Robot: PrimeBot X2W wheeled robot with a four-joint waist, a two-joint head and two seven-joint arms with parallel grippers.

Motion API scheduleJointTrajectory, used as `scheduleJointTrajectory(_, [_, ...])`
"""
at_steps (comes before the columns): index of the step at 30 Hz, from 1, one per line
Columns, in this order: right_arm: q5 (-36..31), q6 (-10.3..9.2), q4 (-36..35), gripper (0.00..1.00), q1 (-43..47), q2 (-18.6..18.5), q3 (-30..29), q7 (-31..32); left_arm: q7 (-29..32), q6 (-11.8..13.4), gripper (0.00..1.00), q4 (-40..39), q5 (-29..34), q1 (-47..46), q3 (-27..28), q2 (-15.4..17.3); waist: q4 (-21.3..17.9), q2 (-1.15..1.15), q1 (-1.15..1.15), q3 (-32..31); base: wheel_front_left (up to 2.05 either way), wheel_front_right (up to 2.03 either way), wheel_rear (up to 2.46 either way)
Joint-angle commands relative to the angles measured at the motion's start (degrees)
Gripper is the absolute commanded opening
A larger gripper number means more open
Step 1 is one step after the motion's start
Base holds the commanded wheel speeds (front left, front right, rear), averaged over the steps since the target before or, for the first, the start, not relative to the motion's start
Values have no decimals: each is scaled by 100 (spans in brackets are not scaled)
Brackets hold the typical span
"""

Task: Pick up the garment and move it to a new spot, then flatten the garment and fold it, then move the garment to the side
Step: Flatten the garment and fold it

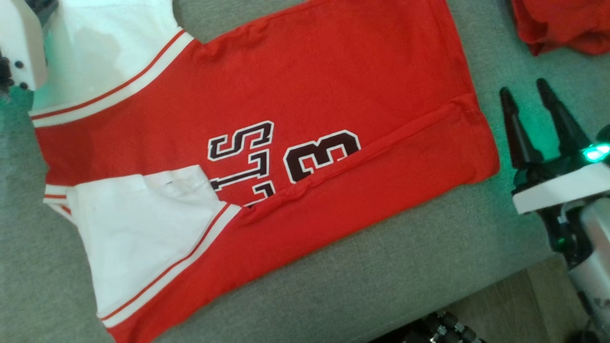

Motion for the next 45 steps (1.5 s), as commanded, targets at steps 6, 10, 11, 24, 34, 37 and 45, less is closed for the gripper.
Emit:
scheduleJointTrajectory(6, [713,39,-196,100,-649,-624,174,451,-180,-15,0,-72,89,-243,122,116,198,0,0,-71,0,0,0])
scheduleJointTrajectory(10, [1076,39,34,100,-1456,-943,454,1242,-227,-47,0,-129,79,-341,11,19,360,0,0,-70,0,0,0])
scheduleJointTrajectory(11, [1141,39,104,100,-1643,-1003,548,1409,-250,-54,0,-148,76,-369,-18,-8,405,0,0,-63,0,0,0])
scheduleJointTrajectory(24, [1833,39,1140,100,-3049,-1463,1822,1994,-764,-96,0,-407,-92,-873,-649,-353,1146,0,0,245,0,0,0])
scheduleJointTrajectory(34, [2161,39,1343,95,-3343,-1661,2494,1883,-1036,-97,0,-327,-302,-1026,-968,-232,1270,0,0,301,0,0,0])
scheduleJointTrajectory(37, [2237,39,1398,72,-3475,-1721,2651,1791,-1115,-97,0,-281,-361,-1069,-1061,-207,1291,0,0,305,0,0,0])
scheduleJointTrajectory(45, [2468,39,1453,0,-3787,-1914,3113,1681,-1326,-97,0,-181,-521,-1223,-1285,-178,1362,0,0,307,0,0,0])
